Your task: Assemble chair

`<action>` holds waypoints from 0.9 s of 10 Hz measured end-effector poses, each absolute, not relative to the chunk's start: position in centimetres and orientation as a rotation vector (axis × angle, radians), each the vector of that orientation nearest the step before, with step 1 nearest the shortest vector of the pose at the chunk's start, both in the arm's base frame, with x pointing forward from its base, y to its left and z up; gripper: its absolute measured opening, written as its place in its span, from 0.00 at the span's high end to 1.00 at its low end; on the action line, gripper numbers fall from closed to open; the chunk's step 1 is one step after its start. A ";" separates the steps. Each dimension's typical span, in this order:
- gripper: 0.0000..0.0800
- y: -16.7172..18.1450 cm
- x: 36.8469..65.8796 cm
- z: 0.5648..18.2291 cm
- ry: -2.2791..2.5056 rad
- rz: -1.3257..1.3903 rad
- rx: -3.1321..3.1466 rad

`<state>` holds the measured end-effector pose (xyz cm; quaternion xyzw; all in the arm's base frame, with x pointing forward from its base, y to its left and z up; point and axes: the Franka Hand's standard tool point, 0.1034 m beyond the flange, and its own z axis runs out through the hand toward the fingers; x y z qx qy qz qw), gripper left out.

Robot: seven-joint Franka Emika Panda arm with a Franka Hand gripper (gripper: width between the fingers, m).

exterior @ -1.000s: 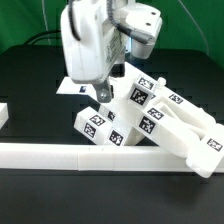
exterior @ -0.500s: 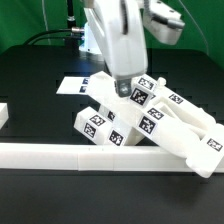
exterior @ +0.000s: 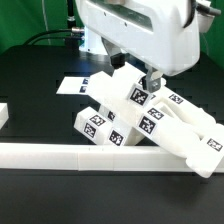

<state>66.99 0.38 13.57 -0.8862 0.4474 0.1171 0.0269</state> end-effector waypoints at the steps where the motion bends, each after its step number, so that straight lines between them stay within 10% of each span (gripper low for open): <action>1: 0.19 -0.4 66.8 13.7 1.396 0.356 -2.734; 9: 0.19 -1.8 64.3 14.4 1.365 0.278 -2.729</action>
Offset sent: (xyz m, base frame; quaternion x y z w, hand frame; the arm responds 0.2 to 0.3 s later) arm -0.0346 -0.0173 0.0110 0.0117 0.0156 -0.0200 0.9996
